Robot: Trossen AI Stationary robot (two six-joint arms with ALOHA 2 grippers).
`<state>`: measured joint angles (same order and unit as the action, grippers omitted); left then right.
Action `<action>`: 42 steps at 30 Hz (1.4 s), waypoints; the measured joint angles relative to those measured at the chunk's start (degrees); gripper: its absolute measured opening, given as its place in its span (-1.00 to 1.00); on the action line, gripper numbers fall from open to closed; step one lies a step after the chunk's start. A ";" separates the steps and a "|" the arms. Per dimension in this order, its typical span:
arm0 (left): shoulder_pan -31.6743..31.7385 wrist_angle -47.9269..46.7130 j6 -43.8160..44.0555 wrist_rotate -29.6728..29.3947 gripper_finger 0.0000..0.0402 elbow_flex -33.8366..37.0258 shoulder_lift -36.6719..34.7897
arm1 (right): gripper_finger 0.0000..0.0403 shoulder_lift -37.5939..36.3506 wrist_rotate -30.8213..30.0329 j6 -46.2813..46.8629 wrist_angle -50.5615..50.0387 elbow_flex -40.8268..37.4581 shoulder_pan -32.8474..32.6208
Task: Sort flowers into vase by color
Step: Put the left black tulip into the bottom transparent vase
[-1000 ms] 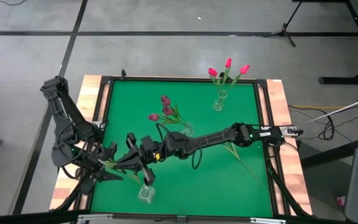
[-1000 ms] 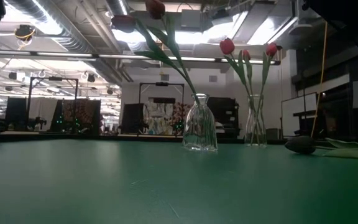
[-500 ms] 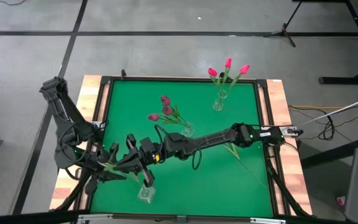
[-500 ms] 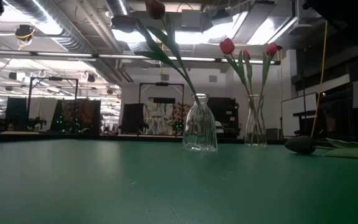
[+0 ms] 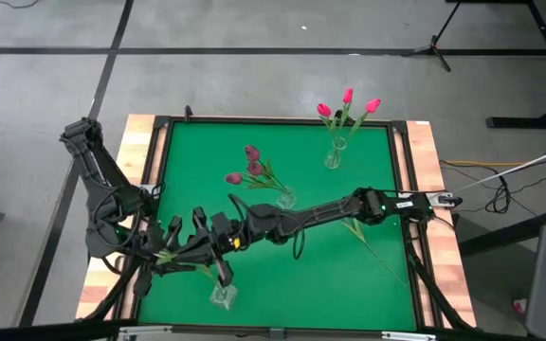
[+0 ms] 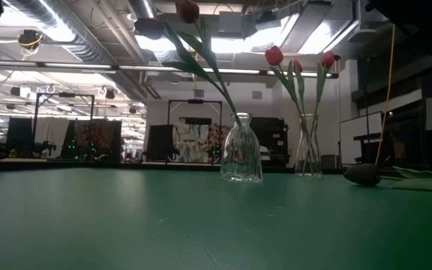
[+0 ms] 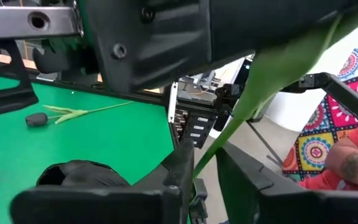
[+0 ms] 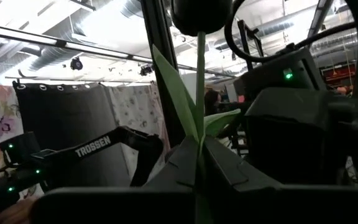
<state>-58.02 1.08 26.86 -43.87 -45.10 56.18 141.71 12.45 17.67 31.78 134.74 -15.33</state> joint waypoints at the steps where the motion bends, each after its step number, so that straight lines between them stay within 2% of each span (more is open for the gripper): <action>1: 0.00 0.00 0.02 0.02 -0.71 0.00 0.00 | -0.92 0.00 0.00 0.00 -0.17 0.00 -0.02; 6: -0.14 0.33 0.43 0.11 -0.95 0.00 0.00 | -0.87 0.00 -0.33 0.03 -0.33 0.00 0.04; 14: -3.50 5.39 -2.05 -0.10 -0.98 0.05 0.09 | -0.79 -0.13 1.36 0.07 0.37 0.14 0.04; 18: -6.61 5.79 -2.19 -3.20 -0.99 0.04 0.09 | -0.70 -0.44 6.31 0.04 -0.20 0.04 0.21; 22: -10.62 6.76 -3.57 -11.03 -0.99 0.03 0.00 | -0.59 -2.39 17.09 0.18 -2.35 -0.02 1.33; 25: -12.96 6.99 -4.94 -15.44 -1.00 -0.04 0.00 | -0.54 -3.82 20.37 1.37 -5.95 -0.04 1.73; 33: -14.10 11.67 -12.09 -17.26 -1.00 0.04 0.00 | -0.52 -5.10 21.03 -1.65 -15.98 0.13 1.86; 37: -13.99 13.11 -12.59 -18.75 -0.99 -0.07 -0.20 | -0.52 -4.65 20.64 -3.74 -22.41 -0.14 2.71; 42: -14.01 13.33 -13.52 -20.51 -0.99 -0.07 -0.11 | -0.52 -5.39 19.66 -7.67 -23.97 0.03 3.09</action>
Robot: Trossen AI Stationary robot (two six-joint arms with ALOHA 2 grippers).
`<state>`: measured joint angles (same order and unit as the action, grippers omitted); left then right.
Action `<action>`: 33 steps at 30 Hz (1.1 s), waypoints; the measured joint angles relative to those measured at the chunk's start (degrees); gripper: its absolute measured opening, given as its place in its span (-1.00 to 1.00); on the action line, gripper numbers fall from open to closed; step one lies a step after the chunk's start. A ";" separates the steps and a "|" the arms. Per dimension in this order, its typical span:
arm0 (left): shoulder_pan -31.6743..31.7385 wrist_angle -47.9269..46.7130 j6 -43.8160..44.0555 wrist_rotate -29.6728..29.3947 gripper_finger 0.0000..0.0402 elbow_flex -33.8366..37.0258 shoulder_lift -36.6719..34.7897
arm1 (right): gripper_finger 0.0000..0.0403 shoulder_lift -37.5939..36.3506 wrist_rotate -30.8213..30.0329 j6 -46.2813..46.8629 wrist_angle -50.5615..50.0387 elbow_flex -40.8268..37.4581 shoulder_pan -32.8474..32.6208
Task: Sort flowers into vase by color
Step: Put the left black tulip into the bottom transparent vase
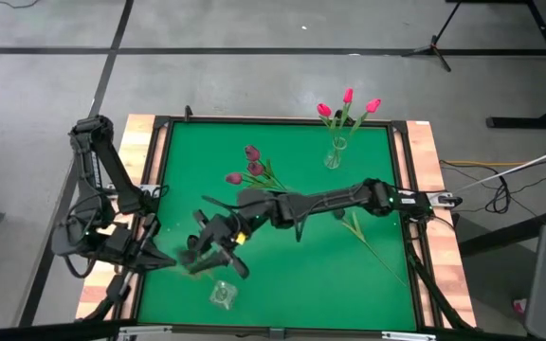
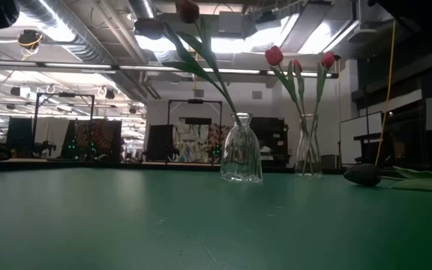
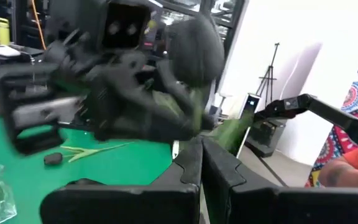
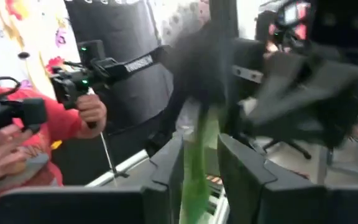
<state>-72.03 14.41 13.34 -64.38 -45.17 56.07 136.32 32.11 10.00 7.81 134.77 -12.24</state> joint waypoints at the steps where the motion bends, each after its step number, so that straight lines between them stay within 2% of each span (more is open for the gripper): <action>1: 0.00 -0.03 -0.02 0.00 -0.99 0.00 0.02 | -0.52 -0.17 -0.02 -0.20 0.08 0.04 -0.02; 17: 1.86 -0.17 1.41 1.34 -1.00 0.02 0.04 | -0.52 -3.15 -4.07 -5.73 -0.62 0.12 -0.01; 29: 2.09 -3.39 1.51 2.89 -1.00 0.07 0.98 | -0.52 -3.11 -1.00 -2.52 8.85 0.23 -0.10; 33: 3.26 -4.25 1.51 3.00 -1.00 0.09 2.82 | -0.52 -3.11 -2.10 -2.74 9.43 0.23 -0.12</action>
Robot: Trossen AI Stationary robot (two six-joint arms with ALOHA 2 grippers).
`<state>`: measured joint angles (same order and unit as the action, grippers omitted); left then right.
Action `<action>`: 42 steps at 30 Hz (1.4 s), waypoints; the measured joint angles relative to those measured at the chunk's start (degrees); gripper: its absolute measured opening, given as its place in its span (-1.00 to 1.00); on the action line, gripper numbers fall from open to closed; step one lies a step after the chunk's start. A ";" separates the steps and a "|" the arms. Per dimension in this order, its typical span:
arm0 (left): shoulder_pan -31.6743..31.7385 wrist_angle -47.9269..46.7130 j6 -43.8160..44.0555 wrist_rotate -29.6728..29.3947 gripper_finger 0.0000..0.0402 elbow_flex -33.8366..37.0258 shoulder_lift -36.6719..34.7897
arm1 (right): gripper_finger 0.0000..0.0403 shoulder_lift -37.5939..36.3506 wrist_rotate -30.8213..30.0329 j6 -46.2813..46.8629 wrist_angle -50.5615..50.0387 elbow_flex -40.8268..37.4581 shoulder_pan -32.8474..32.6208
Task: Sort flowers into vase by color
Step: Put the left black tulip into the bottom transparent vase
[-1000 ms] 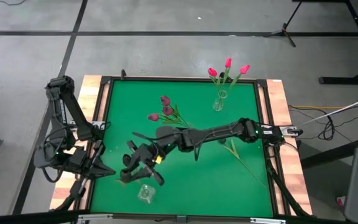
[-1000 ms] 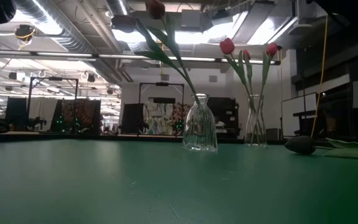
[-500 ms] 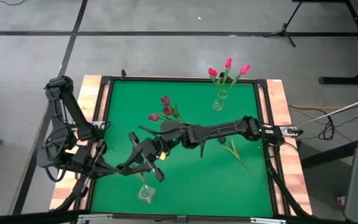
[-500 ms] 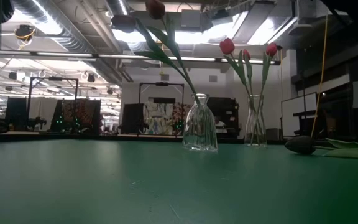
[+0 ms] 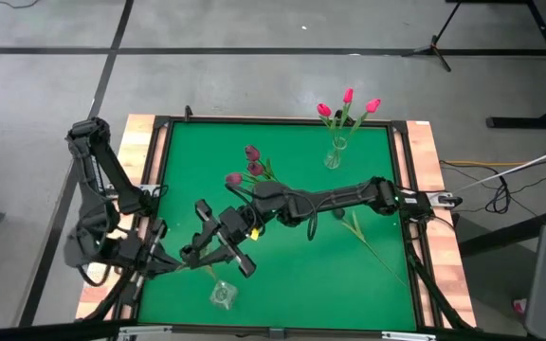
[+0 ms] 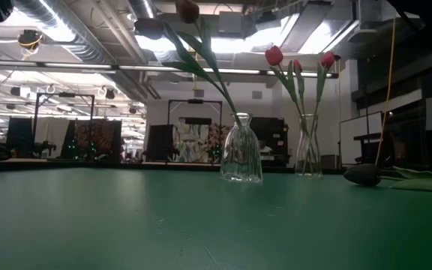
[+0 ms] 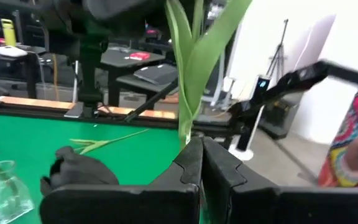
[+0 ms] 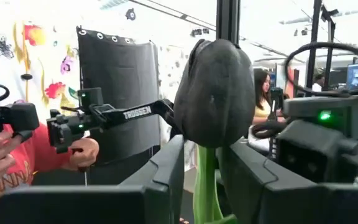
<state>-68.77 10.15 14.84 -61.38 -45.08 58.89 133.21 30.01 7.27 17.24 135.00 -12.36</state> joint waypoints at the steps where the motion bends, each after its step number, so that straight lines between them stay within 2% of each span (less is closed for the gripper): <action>1: 0.29 -0.52 -0.01 0.12 -1.00 0.00 0.60 | -0.52 0.02 -0.32 -0.01 -0.04 0.00 0.00; 5: 1.85 -0.32 0.03 0.14 -0.89 0.02 2.72 | -0.52 0.02 -0.50 -0.02 2.11 0.00 0.00; 8: 2.63 0.16 1.85 -9.20 -0.80 0.02 3.41 | -0.52 0.02 -0.47 0.04 3.24 0.00 0.00; 10: 2.62 1.04 4.59 -10.10 -0.76 0.02 3.30 | -0.52 0.02 -0.47 0.10 3.48 0.00 0.00; 21: 1.26 5.11 18.67 -9.18 -0.72 0.02 3.32 | -0.52 0.02 1.03 1.44 3.71 0.00 0.00; 23: 1.11 5.16 19.35 -6.33 -0.72 0.02 3.35 | -0.52 0.02 1.04 1.44 3.72 0.00 0.00; 28: 1.11 6.19 19.44 -0.66 -0.60 0.02 3.35 | -0.52 0.02 1.06 1.44 3.96 0.00 0.00; 36: 1.73 4.96 17.49 -0.49 -0.19 0.02 3.37 | -0.52 0.02 0.44 1.42 6.84 0.00 0.00; 42: 2.82 4.94 8.50 -0.28 -0.06 0.02 3.37 | -0.52 0.04 -2.48 3.19 6.88 0.00 -0.07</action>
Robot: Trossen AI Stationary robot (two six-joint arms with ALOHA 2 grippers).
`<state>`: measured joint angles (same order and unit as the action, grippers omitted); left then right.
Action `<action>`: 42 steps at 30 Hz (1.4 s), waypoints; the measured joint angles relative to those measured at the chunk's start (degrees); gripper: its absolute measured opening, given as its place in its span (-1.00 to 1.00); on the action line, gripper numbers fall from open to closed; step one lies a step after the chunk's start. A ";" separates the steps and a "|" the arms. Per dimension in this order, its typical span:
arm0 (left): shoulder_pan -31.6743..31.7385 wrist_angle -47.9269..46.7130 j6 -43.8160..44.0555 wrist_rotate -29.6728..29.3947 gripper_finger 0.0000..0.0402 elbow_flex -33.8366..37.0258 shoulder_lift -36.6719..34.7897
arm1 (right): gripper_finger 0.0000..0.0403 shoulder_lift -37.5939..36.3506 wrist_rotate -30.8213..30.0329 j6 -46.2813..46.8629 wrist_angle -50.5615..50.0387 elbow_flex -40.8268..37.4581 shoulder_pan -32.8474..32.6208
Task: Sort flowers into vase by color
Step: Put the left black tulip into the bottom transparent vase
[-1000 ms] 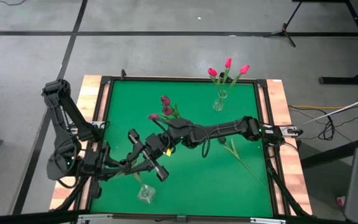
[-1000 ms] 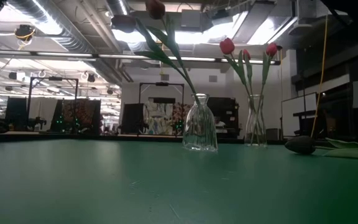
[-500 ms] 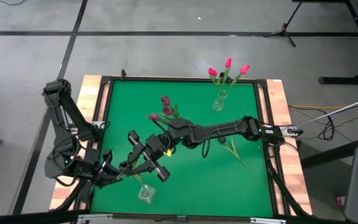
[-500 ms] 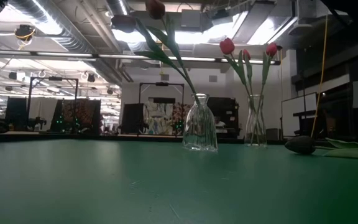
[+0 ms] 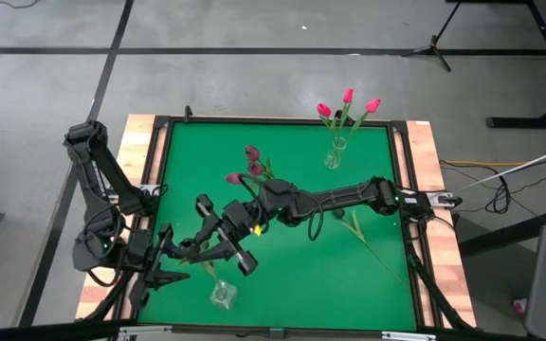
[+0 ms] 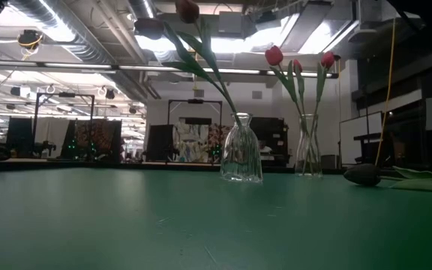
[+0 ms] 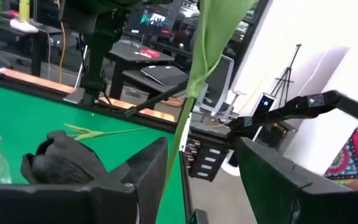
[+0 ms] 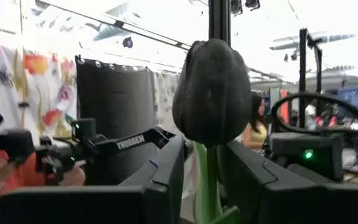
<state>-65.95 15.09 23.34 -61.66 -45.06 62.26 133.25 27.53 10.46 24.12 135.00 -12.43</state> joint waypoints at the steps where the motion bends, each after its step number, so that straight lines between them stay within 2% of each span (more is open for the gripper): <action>1: 0.00 0.01 -0.75 0.09 -0.05 0.00 0.00 | -0.52 0.00 0.00 1.21 0.02 0.00 0.00; 7: 1.86 -0.53 -1.10 0.86 -0.05 0.00 0.00 | -0.52 0.04 -0.70 5.00 3.19 0.00 -0.09; 14: 6.13 -0.62 -1.30 7.26 -0.05 0.00 0.00 | -0.52 0.09 -4.49 5.85 2.59 0.00 -0.35; 19: 6.71 -0.63 -1.00 8.24 -0.08 0.00 0.00 | -0.52 0.09 -4.02 5.85 1.34 -0.02 -0.35; 31: 6.31 -11.39 12.36 9.01 -0.47 0.00 -0.02 | -0.52 0.09 -4.00 6.01 0.59 -0.02 -0.35; 36: 6.32 -11.58 12.58 10.18 -0.64 0.00 -0.02 | -0.52 0.09 -4.00 6.01 0.25 -0.02 -0.35; 42: 6.07 -10.98 12.60 10.22 -0.95 0.00 -0.02 | -0.52 0.09 -4.00 6.01 -0.71 -0.02 -0.35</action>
<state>-59.88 4.11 35.94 -51.44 -45.06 62.24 133.34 23.53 16.47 23.40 134.98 -12.78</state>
